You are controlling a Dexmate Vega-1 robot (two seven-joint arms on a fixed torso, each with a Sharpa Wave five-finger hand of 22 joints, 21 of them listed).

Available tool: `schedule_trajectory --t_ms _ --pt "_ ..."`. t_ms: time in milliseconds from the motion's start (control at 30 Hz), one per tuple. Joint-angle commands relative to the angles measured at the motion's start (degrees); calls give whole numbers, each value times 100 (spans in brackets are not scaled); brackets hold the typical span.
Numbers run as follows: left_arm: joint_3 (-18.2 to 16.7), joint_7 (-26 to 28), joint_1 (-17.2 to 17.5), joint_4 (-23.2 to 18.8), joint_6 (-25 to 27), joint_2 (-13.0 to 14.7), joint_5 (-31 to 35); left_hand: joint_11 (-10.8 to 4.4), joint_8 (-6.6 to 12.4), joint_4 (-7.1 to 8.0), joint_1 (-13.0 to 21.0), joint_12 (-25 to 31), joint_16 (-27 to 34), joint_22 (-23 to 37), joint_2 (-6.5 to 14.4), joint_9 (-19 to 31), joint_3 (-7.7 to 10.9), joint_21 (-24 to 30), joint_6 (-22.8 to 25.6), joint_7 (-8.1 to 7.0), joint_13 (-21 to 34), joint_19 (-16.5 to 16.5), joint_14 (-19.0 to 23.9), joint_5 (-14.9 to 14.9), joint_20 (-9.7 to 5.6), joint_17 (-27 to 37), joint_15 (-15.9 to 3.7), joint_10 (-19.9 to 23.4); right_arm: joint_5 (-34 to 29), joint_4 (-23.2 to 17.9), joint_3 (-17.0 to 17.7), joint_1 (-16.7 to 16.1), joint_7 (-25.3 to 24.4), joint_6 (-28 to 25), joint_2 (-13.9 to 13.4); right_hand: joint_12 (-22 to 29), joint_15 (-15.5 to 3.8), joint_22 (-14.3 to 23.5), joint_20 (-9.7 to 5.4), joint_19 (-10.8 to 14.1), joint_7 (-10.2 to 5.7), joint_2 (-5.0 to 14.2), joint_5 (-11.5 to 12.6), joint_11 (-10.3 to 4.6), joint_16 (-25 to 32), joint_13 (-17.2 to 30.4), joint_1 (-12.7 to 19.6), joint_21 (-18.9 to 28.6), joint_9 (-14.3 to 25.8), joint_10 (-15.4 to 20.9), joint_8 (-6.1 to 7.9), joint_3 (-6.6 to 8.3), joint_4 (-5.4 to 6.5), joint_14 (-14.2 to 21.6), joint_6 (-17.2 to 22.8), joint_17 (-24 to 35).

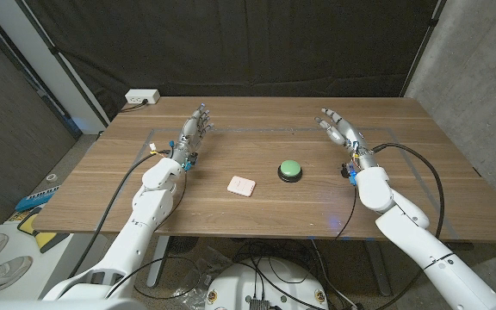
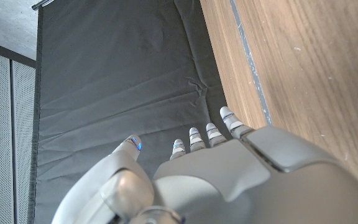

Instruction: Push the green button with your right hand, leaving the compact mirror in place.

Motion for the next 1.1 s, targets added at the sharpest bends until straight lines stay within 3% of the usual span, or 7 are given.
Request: schedule_trajectory --t_ms 33,600,1100 --pt "44 -70 -4 -25 -1 1 27 -3 -17 11 -29 0 19 18 -1 4 -17 -15 -23 -42 18 -41 -50 -28 48 -3 -178 -47 -1033 -588 -99 -434 -228 -441 -120 34 -36 15 -3 49 -1 19 41 -8 46 -1 74 28 4 59 33 50 4 35 61 11" --pt "115 -224 9 -56 -38 1 8 6 -18 14 -39 2 23 18 1 0 -21 -17 -24 -43 13 -38 -67 -29 61 -8 -162 -53 -2612 -1303 -395 -1139 -290 -1067 -298 47 -190 26 -41 115 -33 55 53 -14 9 1 216 43 9 147 73 119 -4 26 224 15" --pt "101 -325 97 -85 -133 -3 -56 2 -20 15 -45 3 27 18 1 -2 -23 -20 -28 -53 10 -35 -72 -30 61 -11 -168 -59 -3512 -1504 -677 -1373 -158 -1161 -402 93 -348 31 -117 136 -75 52 47 -84 8 0 338 43 11 332 98 165 -15 66 378 14"
